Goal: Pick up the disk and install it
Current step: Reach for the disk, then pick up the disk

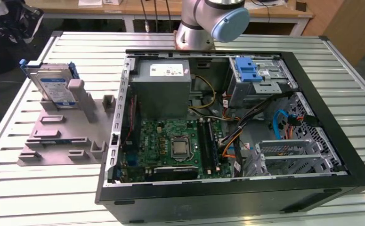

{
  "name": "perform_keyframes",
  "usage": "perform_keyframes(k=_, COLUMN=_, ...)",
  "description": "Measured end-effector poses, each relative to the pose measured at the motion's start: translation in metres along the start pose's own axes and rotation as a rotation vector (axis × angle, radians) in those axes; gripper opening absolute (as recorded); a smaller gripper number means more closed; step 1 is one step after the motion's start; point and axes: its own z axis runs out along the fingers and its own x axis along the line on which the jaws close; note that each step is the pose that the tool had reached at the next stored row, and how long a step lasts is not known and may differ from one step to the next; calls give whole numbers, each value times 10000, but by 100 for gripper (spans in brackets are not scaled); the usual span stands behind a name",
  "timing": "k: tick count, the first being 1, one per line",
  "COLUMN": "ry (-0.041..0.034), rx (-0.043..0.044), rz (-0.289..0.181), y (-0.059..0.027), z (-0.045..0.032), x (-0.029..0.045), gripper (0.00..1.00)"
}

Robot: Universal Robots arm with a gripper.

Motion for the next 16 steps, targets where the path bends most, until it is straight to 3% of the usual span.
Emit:
perform_keyframes(k=12, ry=0, rx=0, rz=-17, y=0, z=0, x=2, gripper=11)
perform_keyframes(k=16, ry=17, rx=5, rz=-449, y=0, z=1, x=2, gripper=11)
